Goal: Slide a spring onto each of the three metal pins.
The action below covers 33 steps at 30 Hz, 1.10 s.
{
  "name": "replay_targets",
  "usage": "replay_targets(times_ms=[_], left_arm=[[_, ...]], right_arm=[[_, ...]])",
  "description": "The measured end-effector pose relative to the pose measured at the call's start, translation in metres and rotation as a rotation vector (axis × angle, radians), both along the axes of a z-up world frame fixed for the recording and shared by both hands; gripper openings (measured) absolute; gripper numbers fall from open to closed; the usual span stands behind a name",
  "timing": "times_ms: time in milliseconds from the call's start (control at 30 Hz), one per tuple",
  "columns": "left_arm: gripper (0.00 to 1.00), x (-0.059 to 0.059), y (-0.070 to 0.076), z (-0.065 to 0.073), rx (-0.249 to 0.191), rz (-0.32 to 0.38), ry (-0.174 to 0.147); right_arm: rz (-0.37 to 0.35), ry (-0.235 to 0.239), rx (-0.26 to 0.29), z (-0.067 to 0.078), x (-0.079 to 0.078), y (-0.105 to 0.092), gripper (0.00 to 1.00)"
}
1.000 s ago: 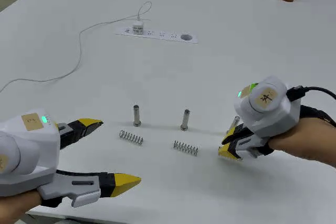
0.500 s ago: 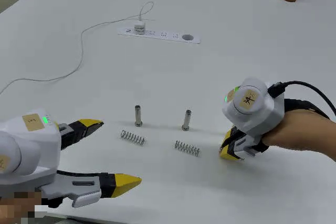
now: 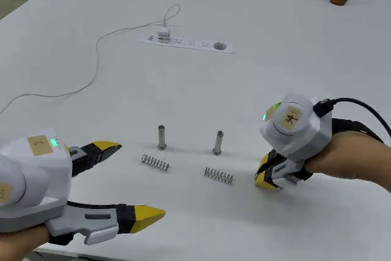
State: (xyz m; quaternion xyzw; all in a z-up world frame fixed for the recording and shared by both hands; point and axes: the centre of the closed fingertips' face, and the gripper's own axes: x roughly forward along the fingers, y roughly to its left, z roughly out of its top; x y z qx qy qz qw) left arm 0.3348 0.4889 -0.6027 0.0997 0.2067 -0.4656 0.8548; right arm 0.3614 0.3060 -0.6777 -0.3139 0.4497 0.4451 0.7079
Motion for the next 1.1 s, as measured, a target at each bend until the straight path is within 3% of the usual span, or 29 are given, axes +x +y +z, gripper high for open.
replay_targets(times_ms=[333, 1100], left_arm=[[0.84, 0.0, -0.004, 0.001, -0.001, -0.011, -0.003], [0.84, 0.001, -0.006, 0.004, -0.002, -0.016, -0.009]], right_arm=[[-0.086, -0.058, 0.086, 0.021, 0.005, -0.004, 0.12], [-0.204, -0.093, 0.179, 0.033, 0.004, -0.017, 0.12]])
